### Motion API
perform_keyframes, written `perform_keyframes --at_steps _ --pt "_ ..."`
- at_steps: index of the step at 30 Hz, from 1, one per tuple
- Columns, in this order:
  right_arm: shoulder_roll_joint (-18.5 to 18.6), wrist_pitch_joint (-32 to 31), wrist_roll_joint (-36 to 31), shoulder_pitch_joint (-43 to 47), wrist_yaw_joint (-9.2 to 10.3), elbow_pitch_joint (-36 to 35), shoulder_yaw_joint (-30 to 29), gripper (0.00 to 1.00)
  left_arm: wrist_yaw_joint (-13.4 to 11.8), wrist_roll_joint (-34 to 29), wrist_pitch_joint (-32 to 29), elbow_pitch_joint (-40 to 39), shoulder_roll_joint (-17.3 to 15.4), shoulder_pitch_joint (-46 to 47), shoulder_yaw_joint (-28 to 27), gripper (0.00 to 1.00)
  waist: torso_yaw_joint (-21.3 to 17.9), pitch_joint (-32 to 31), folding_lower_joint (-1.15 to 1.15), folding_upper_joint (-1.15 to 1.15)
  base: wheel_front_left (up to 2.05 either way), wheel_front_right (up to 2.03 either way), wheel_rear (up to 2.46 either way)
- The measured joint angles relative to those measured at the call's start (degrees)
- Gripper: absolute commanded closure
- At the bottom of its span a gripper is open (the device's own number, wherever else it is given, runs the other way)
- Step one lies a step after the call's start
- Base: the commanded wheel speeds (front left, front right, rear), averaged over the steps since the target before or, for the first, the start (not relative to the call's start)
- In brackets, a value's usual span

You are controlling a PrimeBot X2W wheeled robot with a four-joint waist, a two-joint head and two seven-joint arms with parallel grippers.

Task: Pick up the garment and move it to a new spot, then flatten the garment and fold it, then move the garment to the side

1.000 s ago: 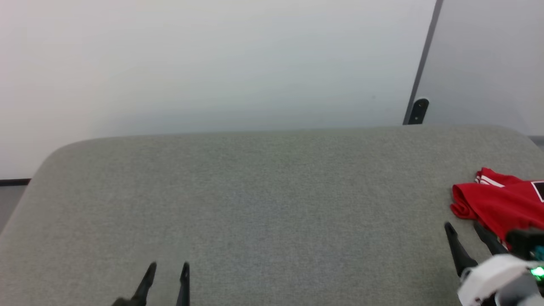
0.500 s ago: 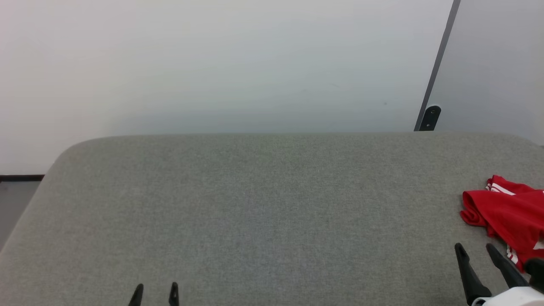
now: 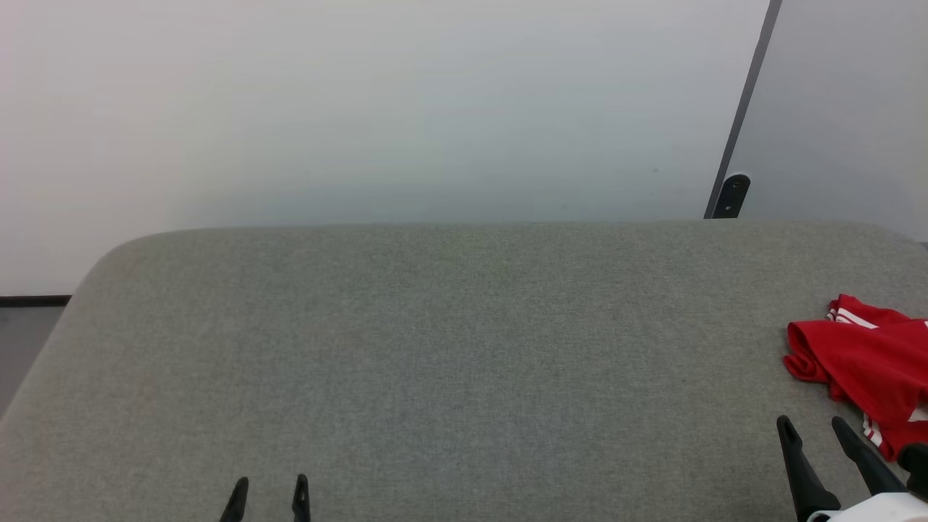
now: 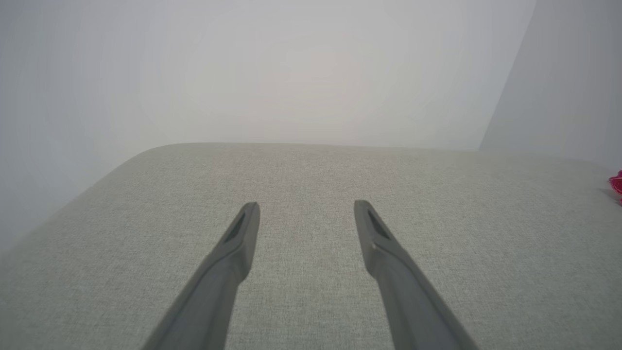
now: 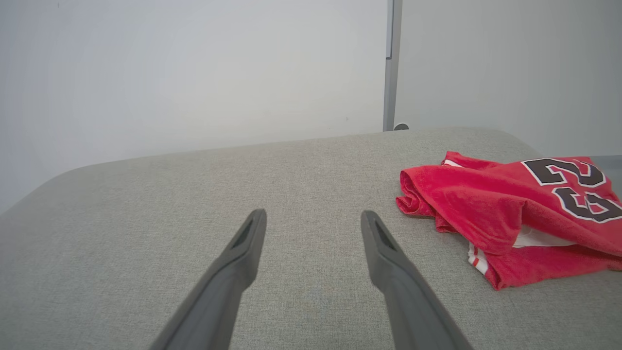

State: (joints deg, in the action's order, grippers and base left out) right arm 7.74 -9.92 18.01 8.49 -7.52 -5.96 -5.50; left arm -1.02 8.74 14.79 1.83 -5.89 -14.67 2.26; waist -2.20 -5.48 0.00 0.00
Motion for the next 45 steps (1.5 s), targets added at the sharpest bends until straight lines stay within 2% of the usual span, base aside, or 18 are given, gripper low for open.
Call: perform_keyframes --at_steps 18,19,25,45 --pt "-0.6 -0.2 -0.1 0.0 0.0 -0.7 0.2 0.0 -1.3 1.0 -0.2 -0.8 -0.1 0.0 0.2 0.0 -0.4 0.3 0.0 0.0 0.0 0.0 0.0" --pt "-0.6 -0.2 -0.1 0.0 0.0 -0.8 0.2 1.0 -1.4 1.0 -0.2 -1.0 -0.1 0.0 0.2 1.0 -0.4 0.4 0.0 0.0 0.0 0.0 0.0" --pt "-1.4 -0.3 0.4 1.0 0.0 2.6 0.3 1.0 -1.2 1.9 -0.7 2.0 0.6 -0.5 0.5 1.0 -0.4 0.4 0.0 0.0 0.0 0.0 0.0" --pt "-2.3 0.4 19.1 -2.2 0.0 7.0 0.1 1.0 1.1 22.5 -5.8 4.7 1.2 4.3 -1.8 1.0 0.0 1.3 0.0 0.0 0.0 0.0 0.0"
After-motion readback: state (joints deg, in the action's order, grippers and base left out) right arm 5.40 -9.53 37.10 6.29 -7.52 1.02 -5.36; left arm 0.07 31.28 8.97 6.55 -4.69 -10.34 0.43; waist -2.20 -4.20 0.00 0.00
